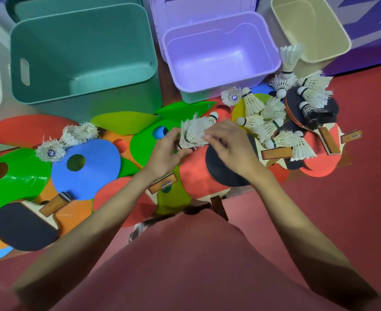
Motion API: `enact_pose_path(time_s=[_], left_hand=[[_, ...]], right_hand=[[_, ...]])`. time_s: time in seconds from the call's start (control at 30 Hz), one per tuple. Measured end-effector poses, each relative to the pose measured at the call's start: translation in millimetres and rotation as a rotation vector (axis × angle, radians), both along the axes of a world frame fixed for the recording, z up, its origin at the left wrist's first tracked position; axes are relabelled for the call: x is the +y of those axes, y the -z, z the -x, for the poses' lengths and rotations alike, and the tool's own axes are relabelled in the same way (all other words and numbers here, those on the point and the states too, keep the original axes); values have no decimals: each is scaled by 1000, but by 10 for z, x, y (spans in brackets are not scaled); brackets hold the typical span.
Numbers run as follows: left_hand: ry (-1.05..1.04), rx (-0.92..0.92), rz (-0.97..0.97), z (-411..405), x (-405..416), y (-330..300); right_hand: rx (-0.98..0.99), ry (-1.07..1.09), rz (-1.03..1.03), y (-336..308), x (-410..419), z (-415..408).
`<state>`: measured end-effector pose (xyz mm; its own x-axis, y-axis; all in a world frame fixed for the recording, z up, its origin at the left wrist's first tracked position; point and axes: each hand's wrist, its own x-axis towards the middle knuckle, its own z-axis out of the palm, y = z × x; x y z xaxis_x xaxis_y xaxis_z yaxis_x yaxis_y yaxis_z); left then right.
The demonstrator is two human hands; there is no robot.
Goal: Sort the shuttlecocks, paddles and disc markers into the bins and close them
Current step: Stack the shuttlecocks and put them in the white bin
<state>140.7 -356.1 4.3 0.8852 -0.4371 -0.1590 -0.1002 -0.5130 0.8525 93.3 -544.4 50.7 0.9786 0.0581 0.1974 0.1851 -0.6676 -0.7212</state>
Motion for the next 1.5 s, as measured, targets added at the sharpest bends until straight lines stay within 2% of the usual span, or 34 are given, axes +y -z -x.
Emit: enact_pose_path(time_s=[0.1, 0.2, 0.27, 0.33, 0.37, 0.43, 0.5, 0.57, 0.67, 0.8, 0.97, 1.1, 1.17, 1.27, 1.33, 1.5], left_hand=[[27, -81, -31, 8, 58, -17], [-27, -85, 3, -29, 111, -22], [-83, -59, 46, -52, 117, -45], [-135, -49, 67, -67, 108, -48], [-150, -55, 60, -71, 100, -55], [-160, -81, 44, -83, 77, -58], [-156, -99, 36, -109, 55, -60], [-140, -107, 35, -135, 36, -74], [-125, -107, 40, -172, 21, -89], [-154, -112, 24, -197, 22, -98], [-165, -100, -11, -220, 79, -97], [-180, -79, -34, -241, 103, -81], [-189, -72, -37, -249, 85, -74], [-176, -82, -42, -250, 35, -85], [-154, -103, -51, -250, -20, -102], [-80, -191, -53, -248, -150, -152]], right_hand=[[99, -72, -56, 57, 100, -41], [135, -106, -97, -8, 131, -126], [98, -1, -148, -66, 42, -238], [64, 217, -143, -26, -177, -427], [86, 327, -64, 44, -324, -549], [219, 458, 229, 215, -617, -791], [369, 409, 505, 363, -828, -965], [411, 279, 692, 436, -942, -1074], [384, 122, 867, 488, -1007, -1176], [376, 10, 954, 529, -1019, -1241], [294, 4, 827, 526, -1075, -1117], [87, 52, 654, 432, -1060, -824], [-131, 71, 489, 321, -965, -675], [-272, 163, 79, 53, -629, -487], [-300, 157, -50, -81, -449, -381], [-188, 16, -94, -9, -324, -204]])
